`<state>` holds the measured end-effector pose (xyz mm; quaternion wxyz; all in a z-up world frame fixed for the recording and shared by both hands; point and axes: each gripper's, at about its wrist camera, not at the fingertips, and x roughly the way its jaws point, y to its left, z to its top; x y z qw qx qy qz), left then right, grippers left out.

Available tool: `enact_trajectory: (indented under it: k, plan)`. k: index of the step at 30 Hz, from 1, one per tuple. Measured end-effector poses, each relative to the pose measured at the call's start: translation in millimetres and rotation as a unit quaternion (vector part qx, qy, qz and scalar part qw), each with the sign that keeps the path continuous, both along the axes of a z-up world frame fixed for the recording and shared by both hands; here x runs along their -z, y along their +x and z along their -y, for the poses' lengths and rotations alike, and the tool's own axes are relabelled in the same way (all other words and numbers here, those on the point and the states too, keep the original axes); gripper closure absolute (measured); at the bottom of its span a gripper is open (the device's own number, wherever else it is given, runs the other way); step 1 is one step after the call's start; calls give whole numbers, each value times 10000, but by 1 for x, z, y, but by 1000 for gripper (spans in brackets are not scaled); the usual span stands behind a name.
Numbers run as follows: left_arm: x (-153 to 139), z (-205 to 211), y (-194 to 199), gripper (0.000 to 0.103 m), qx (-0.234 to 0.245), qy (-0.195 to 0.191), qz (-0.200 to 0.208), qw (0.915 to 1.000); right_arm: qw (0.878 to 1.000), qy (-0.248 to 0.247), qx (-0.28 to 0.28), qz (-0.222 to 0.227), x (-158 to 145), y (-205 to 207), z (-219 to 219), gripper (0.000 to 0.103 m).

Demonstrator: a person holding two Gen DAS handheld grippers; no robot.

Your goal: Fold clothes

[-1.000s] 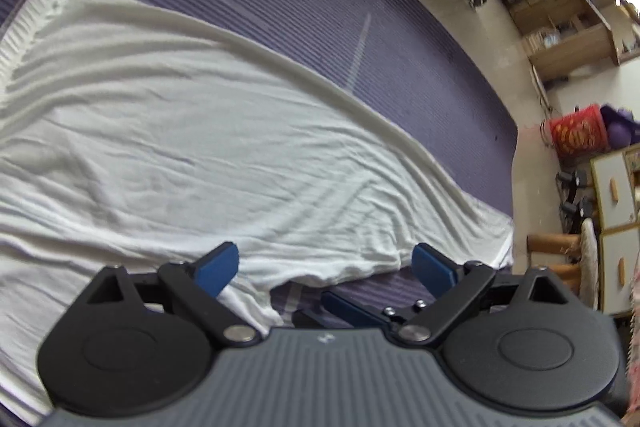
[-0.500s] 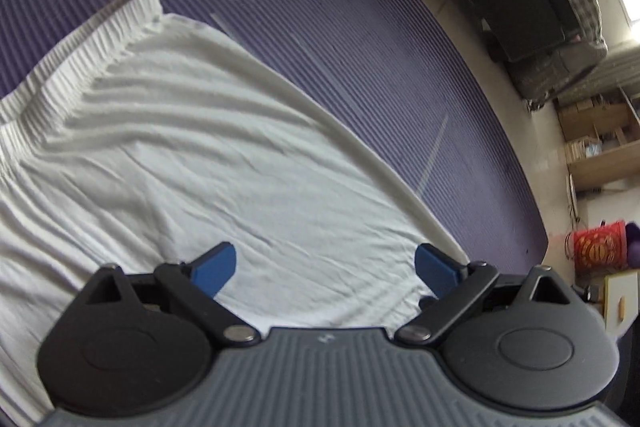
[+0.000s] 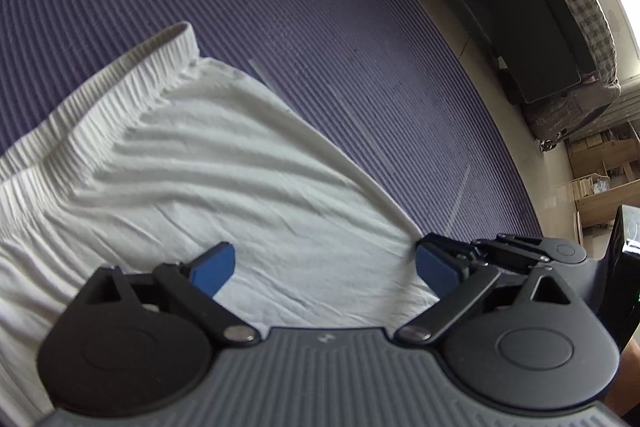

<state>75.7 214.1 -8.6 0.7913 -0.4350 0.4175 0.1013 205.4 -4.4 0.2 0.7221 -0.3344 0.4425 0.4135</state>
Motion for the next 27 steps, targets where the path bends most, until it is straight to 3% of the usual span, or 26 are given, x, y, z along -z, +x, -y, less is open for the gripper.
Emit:
enact_trajectory:
  k: [10, 12, 13, 14, 16, 20, 24, 27]
  plan:
    - [2, 1, -5, 5, -146, -65, 20, 9999, 9978, -128, 314, 564, -1, 16, -13, 103]
    - [1, -2, -7, 5, -182, -59, 17, 9998, 9990, 7, 330, 304, -3, 19, -12, 102]
    - [0, -3, -9, 5, -208, -66, 22, 9998, 9994, 78, 322, 134, -5, 20, -11, 95]
    - [-1, -5, -11, 5, -264, -79, 30, 9996, 9998, 70, 208, -19, -7, 20, -10, 82]
    - [-1, -6, -12, 5, -304, -96, 36, 9995, 10000, -53, -66, -46, -8, 15, -8, 69]
    - [-1, -6, -12, 4, -280, -114, 39, 9995, 9992, -193, -311, -175, -8, 15, -5, 70]
    - [-1, -6, -10, 4, -233, -118, 29, 9997, 9986, 96, -272, -450, -16, 22, 0, 70]
    - [-1, -3, -9, 4, -175, -92, 14, 9998, 9968, -158, -397, -669, -7, 24, 0, 72]
